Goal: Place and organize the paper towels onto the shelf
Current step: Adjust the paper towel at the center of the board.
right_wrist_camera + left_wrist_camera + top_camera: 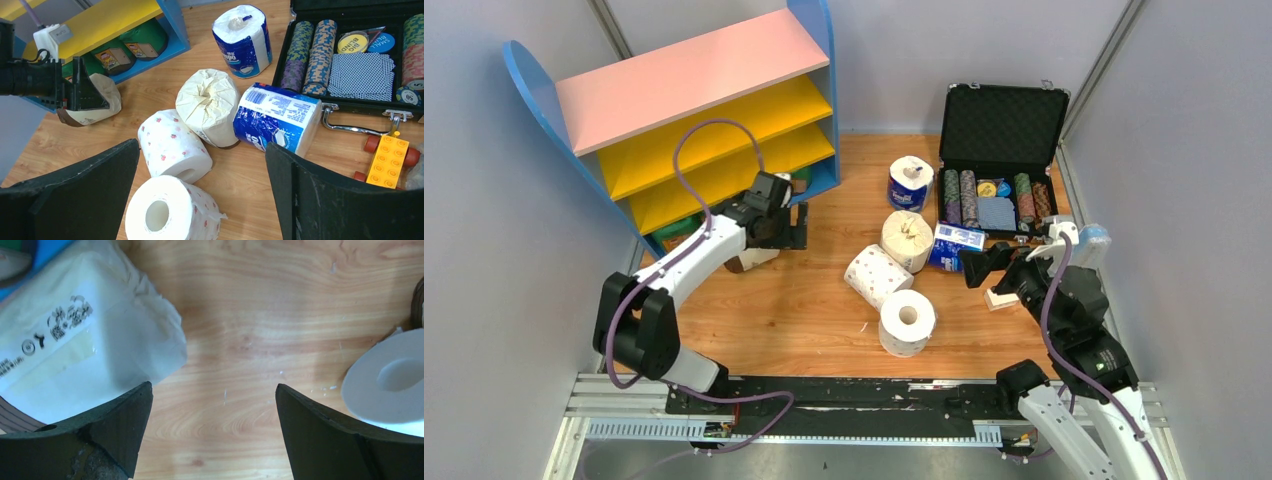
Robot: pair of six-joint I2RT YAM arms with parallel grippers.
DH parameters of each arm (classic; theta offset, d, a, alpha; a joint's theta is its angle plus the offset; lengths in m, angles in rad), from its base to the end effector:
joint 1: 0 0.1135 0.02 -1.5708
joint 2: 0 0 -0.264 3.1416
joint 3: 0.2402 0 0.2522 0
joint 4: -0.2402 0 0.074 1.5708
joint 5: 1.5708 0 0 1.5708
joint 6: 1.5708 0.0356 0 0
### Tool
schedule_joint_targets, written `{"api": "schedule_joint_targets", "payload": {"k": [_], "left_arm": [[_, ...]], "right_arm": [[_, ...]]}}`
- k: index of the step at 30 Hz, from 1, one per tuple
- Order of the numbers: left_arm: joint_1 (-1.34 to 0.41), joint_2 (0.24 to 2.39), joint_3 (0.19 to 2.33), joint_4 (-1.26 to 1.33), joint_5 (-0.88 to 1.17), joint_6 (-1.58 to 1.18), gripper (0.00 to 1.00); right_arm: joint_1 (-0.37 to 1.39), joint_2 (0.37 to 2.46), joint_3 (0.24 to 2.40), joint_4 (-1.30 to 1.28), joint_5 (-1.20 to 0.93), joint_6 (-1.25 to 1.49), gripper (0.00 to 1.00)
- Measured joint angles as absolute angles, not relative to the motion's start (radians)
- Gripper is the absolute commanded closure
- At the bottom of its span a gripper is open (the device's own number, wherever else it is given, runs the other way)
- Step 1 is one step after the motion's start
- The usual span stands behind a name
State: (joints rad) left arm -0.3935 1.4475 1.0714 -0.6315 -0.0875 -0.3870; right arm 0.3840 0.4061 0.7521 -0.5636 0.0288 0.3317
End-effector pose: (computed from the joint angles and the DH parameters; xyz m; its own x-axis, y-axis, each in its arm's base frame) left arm 0.2744 -0.1106 0.2488 -0.8511 -0.0537 -0.5223 0.0191 0.9909 -0.1331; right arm 0.0881 0.0345 0.3336 -0.3027 0.2288 -0.9252 -0.2642 0.9126 0.3121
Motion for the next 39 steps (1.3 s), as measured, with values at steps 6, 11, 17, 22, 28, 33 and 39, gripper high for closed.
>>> {"api": "schedule_joint_targets", "payload": {"k": [6,11,17,22,28,33,39], "left_arm": [[-0.558,1.527,1.189,-0.659,-0.351,-0.384,0.0],[-0.601,1.642,1.295,-0.734,-0.585,-0.417,0.0],[-0.587,1.775,1.351,-0.783,-0.748,-0.459,0.02],[-0.556,1.801,1.352,-0.783,-0.785,-0.47,0.02],[-0.513,1.846,1.385,-0.773,-0.814,-0.47,0.07],[-0.499,1.869,1.382,-0.769,-0.848,-0.472,0.17],[-0.49,1.868,1.358,-0.759,-0.89,-0.477,0.31]], "right_arm": [[0.384,0.418,0.751,-0.564,0.032,0.332,0.0],[0.384,0.432,0.751,-0.564,0.033,0.332,0.0],[0.384,0.435,0.751,-0.564,0.037,0.332,0.0],[0.384,0.435,0.751,-0.564,0.038,0.332,0.0],[0.384,0.435,0.751,-0.564,0.043,0.332,0.0],[0.384,0.435,0.751,-0.564,0.044,0.332,0.0],[0.384,0.435,0.751,-0.564,0.044,0.332,0.0]]}}
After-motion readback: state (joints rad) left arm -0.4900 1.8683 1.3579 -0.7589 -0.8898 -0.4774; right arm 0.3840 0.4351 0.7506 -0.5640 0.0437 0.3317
